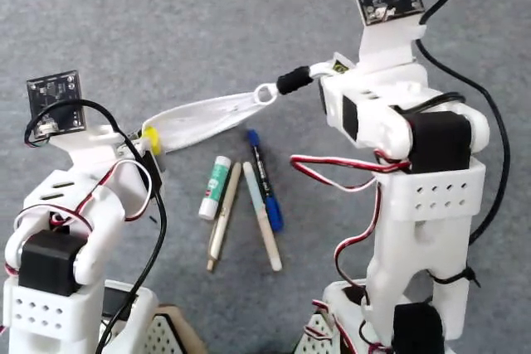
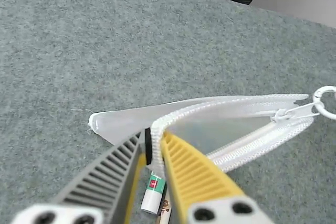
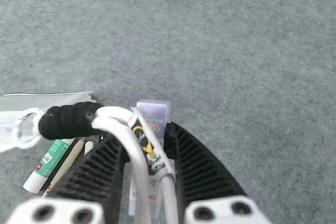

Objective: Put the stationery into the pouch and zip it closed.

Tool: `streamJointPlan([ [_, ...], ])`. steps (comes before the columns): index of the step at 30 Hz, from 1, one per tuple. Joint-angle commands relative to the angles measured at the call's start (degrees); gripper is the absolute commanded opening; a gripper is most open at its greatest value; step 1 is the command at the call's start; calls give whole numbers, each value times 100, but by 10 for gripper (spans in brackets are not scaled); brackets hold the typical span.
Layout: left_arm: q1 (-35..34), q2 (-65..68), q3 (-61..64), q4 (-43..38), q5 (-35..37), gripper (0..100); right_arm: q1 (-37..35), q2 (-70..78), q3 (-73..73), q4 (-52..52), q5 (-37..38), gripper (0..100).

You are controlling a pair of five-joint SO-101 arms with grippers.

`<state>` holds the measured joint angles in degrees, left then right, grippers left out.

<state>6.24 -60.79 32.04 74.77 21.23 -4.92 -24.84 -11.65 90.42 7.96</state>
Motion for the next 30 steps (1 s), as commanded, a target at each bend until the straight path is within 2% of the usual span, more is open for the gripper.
streamJointPlan([
  [1, -4, 26, -4, 0, 18, 29, 97, -207, -295, -53, -26, 12],
  [10, 4, 62, -22, -35, 9, 29, -923, -919, 171, -18, 141, 15],
  [13, 22, 53, -22, -26, -308, 28, -1169, -1174, 514, -62, 387, 16],
  [21, 13, 62, -22, -44, -369, 28, -1187, -1780, 1200, -545, 457, 15],
  [27, 4, 70, -22, -44, -369, 28, -1187, -1868, 1411, -501, 527, 16],
  [30, 4, 79, -22, -44, -378, 28, -1178, -1868, 1429, -492, 527, 66],
])
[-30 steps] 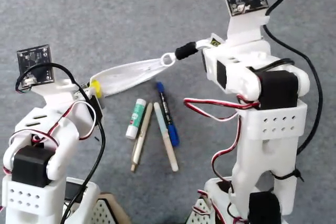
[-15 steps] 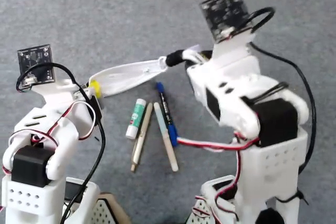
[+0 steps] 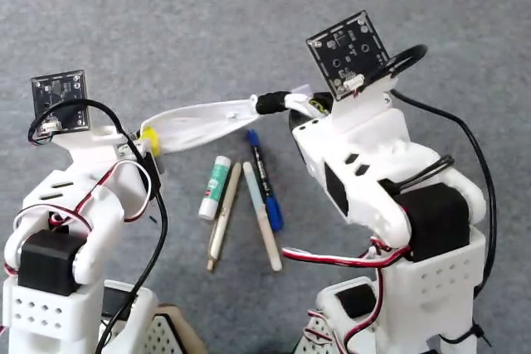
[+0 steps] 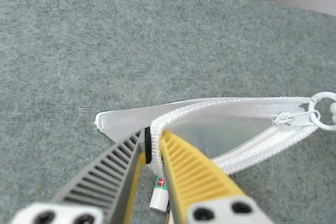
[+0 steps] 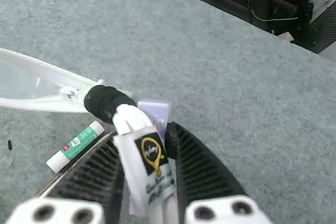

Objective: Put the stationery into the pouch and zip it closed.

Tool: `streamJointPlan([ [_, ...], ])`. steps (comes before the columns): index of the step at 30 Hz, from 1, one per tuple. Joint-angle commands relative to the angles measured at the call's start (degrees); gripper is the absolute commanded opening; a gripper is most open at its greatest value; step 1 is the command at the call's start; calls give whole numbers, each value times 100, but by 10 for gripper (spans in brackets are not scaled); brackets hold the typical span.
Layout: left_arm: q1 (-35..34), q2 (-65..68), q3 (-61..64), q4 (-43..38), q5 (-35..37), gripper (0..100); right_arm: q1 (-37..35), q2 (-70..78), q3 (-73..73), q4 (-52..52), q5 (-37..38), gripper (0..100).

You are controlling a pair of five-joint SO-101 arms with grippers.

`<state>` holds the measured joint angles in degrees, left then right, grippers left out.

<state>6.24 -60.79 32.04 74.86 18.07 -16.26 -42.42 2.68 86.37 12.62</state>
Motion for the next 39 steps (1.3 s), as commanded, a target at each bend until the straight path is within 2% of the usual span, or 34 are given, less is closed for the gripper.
streamJointPlan([
  [1, 4, 79, -22, -53, -62, 28, -35, -110, 13, -88, 62, 80],
  [6, 4, 53, -22, -26, -62, 28, 519, -92, 13, -132, 62, 83],
  [9, 4, 53, -22, -26, -62, 28, 844, -84, 13, -141, 62, 9],
  [10, 4, 53, -22, -35, -62, 28, 923, -84, 13, -141, 62, 16],
  [24, 4, 44, -22, -26, -62, 28, 1486, -75, 22, -141, 53, 12],
  [37, 4, 53, -22, -53, -62, 28, 1415, -110, 13, -88, 62, 18],
  [39, 4, 79, -40, -62, -62, 28, 1222, -110, 13, 62, 62, 60],
])
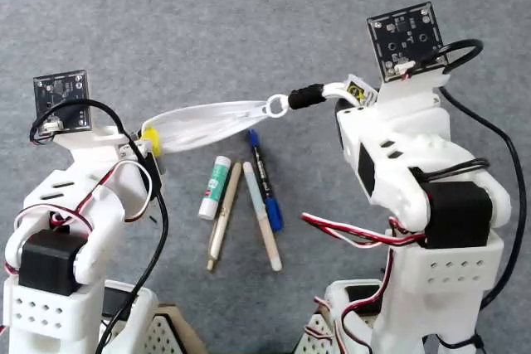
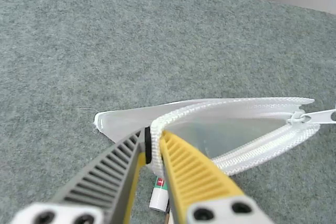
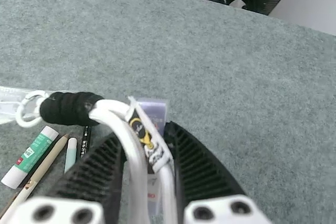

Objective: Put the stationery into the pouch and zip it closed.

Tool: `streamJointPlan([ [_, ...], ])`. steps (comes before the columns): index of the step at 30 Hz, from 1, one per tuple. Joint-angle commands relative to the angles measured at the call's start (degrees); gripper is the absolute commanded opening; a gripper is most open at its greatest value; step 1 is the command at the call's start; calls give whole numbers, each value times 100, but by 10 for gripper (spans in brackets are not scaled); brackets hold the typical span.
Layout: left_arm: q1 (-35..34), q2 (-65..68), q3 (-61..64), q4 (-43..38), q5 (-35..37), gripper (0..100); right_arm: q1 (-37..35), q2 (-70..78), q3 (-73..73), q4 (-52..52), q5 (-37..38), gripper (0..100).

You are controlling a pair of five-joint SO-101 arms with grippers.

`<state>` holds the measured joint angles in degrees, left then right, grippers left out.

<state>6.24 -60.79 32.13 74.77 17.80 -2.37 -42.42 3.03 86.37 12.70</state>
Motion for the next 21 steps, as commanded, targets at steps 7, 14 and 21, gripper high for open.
streamJointPlan([
  [7, 4, 97, -171, -53, -9, 28, -519, -101, -57, 1037, 1125, 322],
  [14, 4, 97, -136, -53, 0, 28, -879, -602, -66, 1371, 1679, 387],
  [21, 13, 97, -127, -35, 0, 28, -1987, -1077, -13, 1468, 1670, 386],
])
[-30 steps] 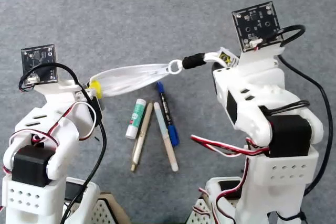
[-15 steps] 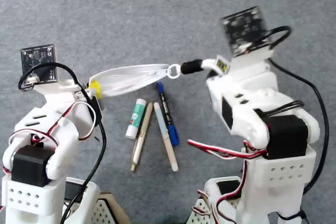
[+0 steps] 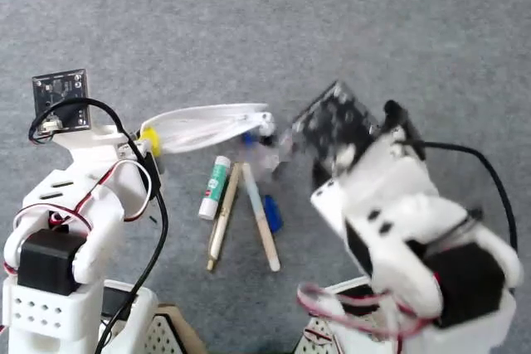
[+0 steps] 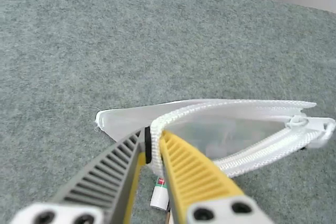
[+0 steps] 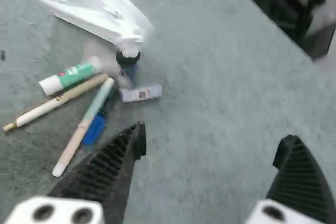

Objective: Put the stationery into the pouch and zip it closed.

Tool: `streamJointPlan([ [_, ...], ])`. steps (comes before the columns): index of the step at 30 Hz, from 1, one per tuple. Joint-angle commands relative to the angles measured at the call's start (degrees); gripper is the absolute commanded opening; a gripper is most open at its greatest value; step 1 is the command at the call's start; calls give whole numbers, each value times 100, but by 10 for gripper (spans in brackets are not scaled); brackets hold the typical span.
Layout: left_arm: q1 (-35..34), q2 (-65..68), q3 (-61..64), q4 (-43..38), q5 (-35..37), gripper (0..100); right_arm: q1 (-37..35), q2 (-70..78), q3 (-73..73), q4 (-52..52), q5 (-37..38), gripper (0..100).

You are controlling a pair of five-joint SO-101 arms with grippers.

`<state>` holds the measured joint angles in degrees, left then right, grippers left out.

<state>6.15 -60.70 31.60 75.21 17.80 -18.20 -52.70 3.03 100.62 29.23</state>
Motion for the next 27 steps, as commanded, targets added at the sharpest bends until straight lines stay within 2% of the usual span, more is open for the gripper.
streamJointPlan([
  [1, 22, 88, -75, -62, 0, 28, -563, -48, -13, 44, 9, 386],
  [6, 48, 88, -75, -35, 0, 28, -1073, 92, 409, -158, 9, 386],
  [18, 66, 88, -75, 149, -18, 28, -1125, 725, 1015, -1380, 70, 385],
  [22, 66, 88, -75, 149, -18, 28, -1398, 1095, 1015, -1521, 396, 385],
  [27, 66, 88, -75, 149, -18, 28, -1591, 1481, 1015, -1855, 431, 385],
])
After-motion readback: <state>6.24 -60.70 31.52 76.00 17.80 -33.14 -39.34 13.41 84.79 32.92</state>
